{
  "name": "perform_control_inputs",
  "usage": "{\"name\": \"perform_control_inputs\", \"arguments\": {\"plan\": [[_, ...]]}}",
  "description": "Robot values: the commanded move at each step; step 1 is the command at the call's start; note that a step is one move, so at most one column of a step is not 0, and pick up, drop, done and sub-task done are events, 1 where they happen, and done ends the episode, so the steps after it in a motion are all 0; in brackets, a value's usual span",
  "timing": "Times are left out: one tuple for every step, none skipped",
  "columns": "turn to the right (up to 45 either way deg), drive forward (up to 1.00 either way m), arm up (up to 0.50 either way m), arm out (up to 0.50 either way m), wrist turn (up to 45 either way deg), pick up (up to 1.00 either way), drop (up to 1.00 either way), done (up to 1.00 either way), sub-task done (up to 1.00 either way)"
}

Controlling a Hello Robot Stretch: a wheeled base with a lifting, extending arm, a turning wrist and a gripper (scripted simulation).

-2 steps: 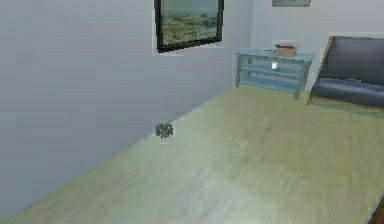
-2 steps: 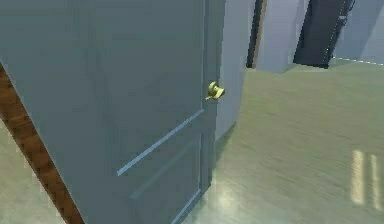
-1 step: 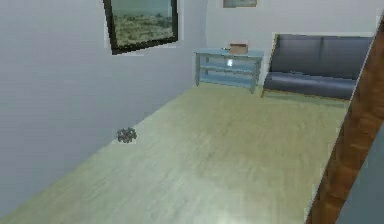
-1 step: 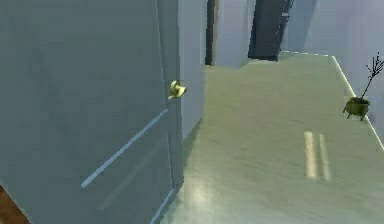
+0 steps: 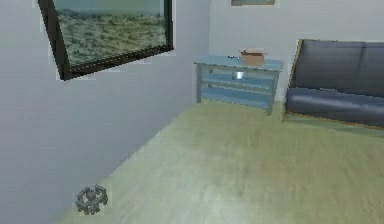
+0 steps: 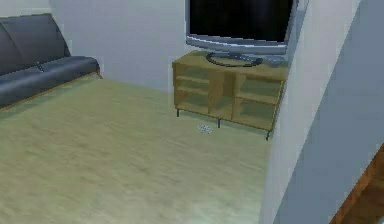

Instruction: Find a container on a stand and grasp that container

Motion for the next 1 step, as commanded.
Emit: {"name": "perform_control_inputs", "arguments": {"plan": [[15.0, 0.0, 0.0, 0.0, 0.0, 0.0, 0.0, 0.0, 0.0]]}}
